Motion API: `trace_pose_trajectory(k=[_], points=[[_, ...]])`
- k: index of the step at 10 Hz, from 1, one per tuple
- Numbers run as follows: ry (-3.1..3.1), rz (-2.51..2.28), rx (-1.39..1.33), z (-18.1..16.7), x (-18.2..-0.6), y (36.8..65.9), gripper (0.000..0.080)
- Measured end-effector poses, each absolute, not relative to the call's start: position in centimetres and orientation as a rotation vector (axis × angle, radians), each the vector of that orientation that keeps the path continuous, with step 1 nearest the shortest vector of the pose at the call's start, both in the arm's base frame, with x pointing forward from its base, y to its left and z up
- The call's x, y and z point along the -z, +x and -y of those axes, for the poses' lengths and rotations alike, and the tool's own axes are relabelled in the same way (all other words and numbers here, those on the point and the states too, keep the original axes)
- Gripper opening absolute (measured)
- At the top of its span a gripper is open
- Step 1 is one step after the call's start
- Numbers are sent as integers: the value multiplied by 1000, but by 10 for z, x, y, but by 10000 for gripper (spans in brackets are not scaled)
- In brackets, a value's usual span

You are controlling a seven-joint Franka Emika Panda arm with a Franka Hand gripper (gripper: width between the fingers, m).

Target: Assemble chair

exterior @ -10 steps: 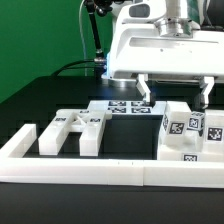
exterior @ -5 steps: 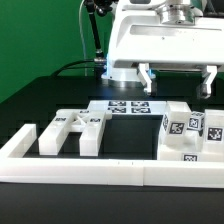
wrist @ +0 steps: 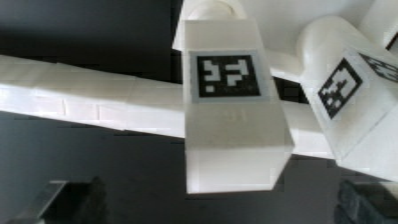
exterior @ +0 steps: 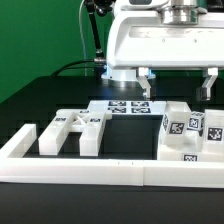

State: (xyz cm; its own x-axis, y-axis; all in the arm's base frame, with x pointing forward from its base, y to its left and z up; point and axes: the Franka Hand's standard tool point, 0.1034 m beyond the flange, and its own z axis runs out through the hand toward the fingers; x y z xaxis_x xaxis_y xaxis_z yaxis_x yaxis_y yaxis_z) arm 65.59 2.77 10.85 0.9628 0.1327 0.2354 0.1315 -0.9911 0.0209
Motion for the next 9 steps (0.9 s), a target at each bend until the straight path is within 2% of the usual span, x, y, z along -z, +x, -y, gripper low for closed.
trace_pose_trajectory(k=[5,9], points=[[3156,-222,33,-32,-99,650,649],[3155,-213,18,-25,-96,655,649]])
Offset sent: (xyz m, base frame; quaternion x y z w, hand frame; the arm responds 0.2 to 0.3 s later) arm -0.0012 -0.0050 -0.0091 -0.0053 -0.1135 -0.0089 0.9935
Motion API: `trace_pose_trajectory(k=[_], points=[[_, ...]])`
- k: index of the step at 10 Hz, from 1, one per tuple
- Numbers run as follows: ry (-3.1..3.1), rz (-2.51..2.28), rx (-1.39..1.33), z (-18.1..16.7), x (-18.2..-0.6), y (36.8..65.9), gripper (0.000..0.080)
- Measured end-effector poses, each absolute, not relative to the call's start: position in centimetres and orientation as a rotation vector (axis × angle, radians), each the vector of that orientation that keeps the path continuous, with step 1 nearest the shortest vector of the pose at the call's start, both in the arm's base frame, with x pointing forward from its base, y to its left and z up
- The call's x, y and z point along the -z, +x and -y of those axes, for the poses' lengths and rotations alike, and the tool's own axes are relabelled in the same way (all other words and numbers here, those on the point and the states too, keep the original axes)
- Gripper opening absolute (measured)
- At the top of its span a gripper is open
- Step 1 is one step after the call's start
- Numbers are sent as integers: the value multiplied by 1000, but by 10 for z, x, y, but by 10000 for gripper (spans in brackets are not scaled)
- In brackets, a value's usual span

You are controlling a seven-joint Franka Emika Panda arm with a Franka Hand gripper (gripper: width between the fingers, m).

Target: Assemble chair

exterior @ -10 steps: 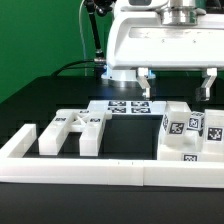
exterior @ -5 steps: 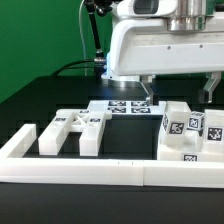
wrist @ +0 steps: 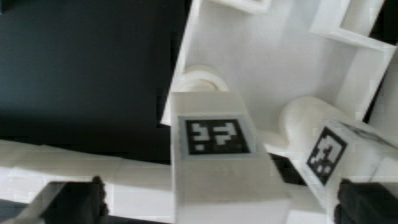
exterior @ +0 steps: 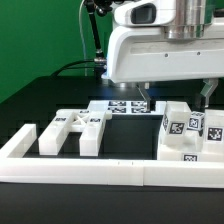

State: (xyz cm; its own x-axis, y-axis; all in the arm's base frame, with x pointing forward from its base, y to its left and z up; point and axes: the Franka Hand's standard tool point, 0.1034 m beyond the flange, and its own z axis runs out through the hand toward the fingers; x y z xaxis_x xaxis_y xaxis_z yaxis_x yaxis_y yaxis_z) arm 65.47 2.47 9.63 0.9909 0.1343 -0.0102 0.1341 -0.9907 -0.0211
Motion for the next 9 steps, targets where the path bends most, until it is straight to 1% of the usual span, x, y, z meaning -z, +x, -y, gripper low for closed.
trace_pose_trajectory(k=[4,5,6,7,8,9], points=[[-3116,206,-3,-21,-93,654,649],[-3116,206,-2,-21,-93,654,509],[-3116,206,-2,-21,-93,654,509],[-3116,206,-2,-21,-93,654,370],[-3116,206,-2,-21,-93,654,291],[-3117,185,-2,-21,-93,654,291]])
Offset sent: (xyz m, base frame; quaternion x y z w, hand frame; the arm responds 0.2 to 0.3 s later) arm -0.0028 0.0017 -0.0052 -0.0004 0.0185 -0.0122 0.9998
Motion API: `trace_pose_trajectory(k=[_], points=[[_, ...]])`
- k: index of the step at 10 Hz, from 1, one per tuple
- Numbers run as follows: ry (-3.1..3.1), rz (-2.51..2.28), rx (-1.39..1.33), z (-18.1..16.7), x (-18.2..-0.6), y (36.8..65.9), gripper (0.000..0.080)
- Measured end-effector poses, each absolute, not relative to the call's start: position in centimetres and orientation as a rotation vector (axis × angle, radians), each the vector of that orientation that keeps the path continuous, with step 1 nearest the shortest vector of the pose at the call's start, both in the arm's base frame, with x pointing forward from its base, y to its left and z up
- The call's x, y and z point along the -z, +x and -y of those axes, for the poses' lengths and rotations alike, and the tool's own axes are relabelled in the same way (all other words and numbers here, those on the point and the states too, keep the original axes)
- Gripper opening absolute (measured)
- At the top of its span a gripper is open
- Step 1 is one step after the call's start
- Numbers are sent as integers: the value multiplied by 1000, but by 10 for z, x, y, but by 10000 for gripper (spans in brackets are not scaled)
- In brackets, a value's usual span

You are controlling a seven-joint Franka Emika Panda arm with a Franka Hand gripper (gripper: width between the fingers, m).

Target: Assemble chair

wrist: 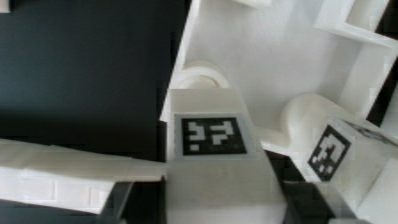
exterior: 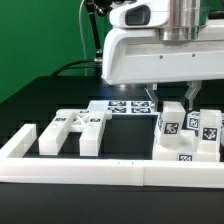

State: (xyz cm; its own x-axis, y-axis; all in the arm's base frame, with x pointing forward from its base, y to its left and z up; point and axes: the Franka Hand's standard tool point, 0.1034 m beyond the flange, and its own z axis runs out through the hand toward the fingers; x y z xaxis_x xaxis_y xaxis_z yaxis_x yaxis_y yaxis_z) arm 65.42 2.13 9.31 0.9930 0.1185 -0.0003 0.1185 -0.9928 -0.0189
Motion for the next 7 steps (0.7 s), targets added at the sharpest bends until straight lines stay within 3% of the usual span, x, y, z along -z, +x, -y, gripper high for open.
trace_pose_trajectory(k=[7], points=[[-3040,-612,78,-33,-94,651,292]])
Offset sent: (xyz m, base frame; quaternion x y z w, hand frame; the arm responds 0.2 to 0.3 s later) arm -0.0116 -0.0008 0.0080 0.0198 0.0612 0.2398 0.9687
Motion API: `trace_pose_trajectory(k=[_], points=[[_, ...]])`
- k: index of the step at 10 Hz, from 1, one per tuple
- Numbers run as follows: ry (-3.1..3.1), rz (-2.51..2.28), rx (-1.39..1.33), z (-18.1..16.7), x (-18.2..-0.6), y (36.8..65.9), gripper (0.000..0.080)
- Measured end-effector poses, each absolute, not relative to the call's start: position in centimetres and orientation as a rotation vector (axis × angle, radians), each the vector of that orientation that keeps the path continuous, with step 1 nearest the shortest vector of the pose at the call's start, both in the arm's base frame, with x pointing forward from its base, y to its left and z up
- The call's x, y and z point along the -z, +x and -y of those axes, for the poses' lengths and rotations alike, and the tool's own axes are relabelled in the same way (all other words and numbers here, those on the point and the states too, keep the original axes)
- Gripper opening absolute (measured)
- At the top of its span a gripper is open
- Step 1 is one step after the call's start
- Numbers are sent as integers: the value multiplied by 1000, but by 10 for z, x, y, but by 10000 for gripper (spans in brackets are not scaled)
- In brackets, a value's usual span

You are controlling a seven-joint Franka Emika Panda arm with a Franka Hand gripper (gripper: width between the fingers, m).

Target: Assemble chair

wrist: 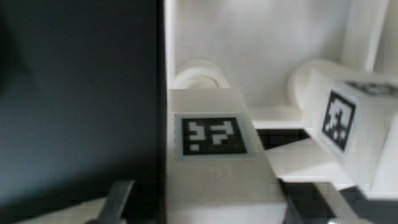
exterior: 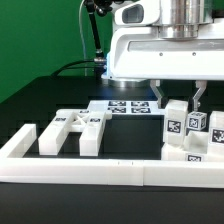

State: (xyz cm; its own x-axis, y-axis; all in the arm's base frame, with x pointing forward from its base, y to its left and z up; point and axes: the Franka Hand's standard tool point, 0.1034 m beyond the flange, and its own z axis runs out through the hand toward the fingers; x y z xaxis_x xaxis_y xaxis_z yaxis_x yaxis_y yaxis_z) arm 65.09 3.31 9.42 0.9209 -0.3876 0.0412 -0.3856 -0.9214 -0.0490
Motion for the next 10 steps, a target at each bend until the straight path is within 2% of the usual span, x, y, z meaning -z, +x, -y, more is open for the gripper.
trace_pose_trajectory(k=[10], points=[[-2509,-1731,68,-53,-86,650,294]])
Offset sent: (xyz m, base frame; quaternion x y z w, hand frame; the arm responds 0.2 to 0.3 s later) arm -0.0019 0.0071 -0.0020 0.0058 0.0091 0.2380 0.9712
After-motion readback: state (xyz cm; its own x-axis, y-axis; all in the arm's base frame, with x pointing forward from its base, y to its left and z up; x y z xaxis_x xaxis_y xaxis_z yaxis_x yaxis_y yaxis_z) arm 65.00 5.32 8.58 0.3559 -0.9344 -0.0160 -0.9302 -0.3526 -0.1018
